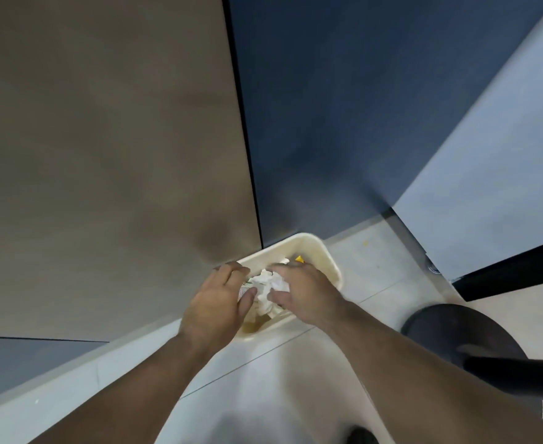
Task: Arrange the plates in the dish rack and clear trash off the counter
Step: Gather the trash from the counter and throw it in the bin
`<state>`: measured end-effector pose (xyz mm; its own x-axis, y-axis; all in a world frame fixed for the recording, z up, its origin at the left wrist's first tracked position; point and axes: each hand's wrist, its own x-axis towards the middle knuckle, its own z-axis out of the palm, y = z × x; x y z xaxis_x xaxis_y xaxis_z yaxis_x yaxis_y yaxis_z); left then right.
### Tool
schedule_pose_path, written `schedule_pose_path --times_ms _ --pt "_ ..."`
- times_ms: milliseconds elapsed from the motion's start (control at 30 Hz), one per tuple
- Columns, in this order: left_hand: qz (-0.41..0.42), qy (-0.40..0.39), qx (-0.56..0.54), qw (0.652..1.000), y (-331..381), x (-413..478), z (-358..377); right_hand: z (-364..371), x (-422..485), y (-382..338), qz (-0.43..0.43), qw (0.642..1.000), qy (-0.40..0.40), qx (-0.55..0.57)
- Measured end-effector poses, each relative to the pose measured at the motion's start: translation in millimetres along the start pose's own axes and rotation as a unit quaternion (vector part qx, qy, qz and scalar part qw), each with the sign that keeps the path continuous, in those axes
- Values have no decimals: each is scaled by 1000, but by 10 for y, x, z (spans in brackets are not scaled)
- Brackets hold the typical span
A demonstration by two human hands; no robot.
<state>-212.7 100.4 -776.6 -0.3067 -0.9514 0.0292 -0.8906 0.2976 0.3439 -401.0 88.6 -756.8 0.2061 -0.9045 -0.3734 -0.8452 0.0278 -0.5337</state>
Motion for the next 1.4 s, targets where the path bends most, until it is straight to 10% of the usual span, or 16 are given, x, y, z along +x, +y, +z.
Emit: schedule_pose_path --times_ms 333,1000,1400 --pt "-3 -23 -12 1000 153 -41 -830 -454 -350 -86 -24 997 62 -33" --pt "148 137 -30 979 1484 -286 -5297 -3740 -2168 -3150 -136 972 193 -4" --pt "110 210 -45 970 887 -347 -6616 -4125 -2495 -4280 -124 970 211 -4"
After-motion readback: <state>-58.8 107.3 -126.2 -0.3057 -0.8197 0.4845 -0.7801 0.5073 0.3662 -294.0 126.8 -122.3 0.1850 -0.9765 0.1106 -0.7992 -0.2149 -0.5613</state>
